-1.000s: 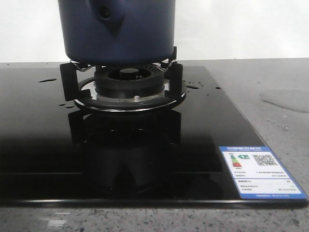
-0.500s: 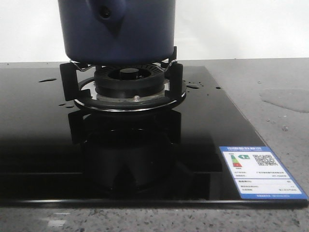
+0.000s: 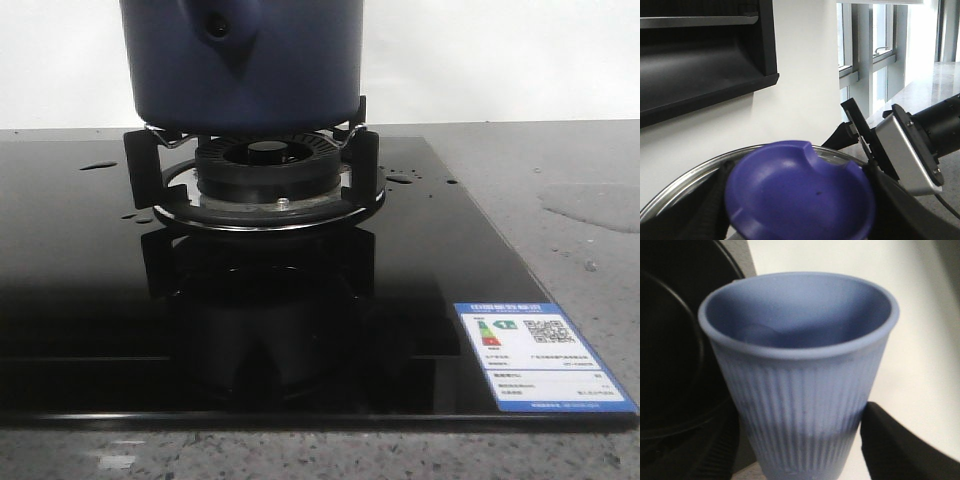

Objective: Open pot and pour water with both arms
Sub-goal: 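Lift the cup with the right gripper and carry it over the open saucepan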

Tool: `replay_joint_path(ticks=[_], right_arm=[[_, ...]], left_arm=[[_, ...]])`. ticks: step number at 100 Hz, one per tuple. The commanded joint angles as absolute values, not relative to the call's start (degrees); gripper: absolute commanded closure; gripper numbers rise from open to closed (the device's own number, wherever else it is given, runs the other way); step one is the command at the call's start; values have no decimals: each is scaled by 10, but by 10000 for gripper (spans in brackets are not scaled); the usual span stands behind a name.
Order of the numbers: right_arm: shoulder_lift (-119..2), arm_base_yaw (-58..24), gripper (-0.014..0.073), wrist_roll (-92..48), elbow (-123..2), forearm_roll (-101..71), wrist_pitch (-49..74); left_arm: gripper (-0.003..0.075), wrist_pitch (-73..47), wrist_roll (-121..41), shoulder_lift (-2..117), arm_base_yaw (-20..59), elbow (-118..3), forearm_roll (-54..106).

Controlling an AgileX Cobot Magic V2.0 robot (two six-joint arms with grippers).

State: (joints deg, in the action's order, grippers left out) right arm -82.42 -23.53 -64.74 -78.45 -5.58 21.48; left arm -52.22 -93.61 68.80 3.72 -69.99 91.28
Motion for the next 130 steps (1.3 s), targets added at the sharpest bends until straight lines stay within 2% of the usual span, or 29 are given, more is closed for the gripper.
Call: replay_joint_path(ticks=[1,50,130], right_arm=[[-807,-235,368,-652,-808,-24,135],[-836,-236,368,-652,-808,90,9],[-836,-236,368,-652,-808,264,-124]], left_arm=[[440,-518,-930,675,36,-718,965],[440,-516,-930,675,36,-718,965],[440,-504,-930,675,36,-718,965]])
